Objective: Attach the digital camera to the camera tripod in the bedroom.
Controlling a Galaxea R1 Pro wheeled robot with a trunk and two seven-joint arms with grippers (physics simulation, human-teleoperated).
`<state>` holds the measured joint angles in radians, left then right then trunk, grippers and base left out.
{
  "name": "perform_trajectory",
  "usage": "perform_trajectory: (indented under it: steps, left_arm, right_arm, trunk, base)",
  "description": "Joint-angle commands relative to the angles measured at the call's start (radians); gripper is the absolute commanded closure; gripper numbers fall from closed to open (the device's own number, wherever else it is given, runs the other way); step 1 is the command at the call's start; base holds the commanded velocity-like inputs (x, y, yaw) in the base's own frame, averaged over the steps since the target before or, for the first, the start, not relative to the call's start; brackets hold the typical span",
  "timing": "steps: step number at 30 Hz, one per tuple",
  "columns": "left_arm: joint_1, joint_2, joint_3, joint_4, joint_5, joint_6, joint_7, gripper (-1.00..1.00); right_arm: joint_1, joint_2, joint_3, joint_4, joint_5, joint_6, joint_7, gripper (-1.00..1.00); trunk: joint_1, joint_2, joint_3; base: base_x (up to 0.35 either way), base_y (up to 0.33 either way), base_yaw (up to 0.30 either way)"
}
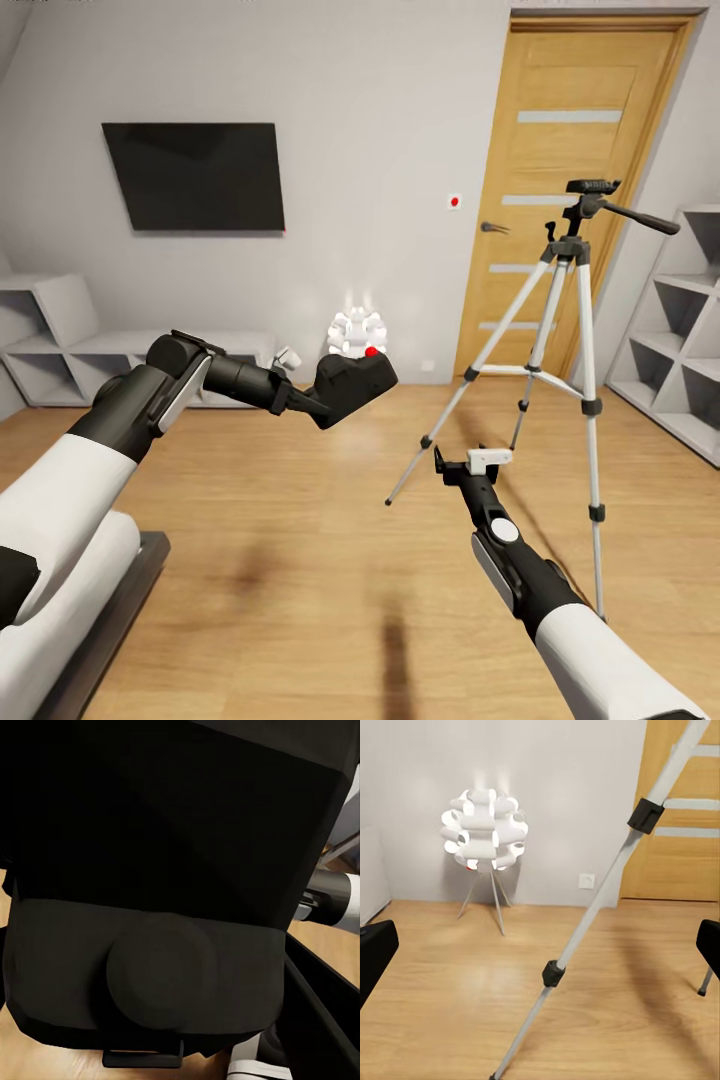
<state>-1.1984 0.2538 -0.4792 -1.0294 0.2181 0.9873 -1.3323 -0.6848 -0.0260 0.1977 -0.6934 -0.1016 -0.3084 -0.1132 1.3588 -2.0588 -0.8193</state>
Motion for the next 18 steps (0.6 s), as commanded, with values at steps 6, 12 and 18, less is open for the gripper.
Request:
perform_trajectory:
  steps: [6,12,18]
  left_arm:
    - [-0.001,0.002,-0.001,0.000,0.004,0.006,-0.002,1.00]
    - [-0.001,0.002,-0.001,0.000,0.004,0.005,-0.003,1.00]
    - [-0.001,0.002,-0.001,-0.001,0.004,0.005,-0.004,1.00]
  right_arm:
    - [-0.001,-0.002,0.015,0.079,-0.009,-0.006,-0.008,-1.00]
    - [-0.001,-0.002,0.020,0.113,-0.008,-0.002,-0.008,-1.00]
    - [-0.001,-0.002,0.020,0.277,-0.007,0.009,-0.009,-1.00]
  trunk:
    - [-0.023,0.042,0.018]
    - [-0.046,0.084,0.037]
    - [-0.069,0.126,0.055]
  base:
    - [0.000,0.000,0.000]
    - [0.000,0.000,0.000]
    - [0.000,0.000,0.000]
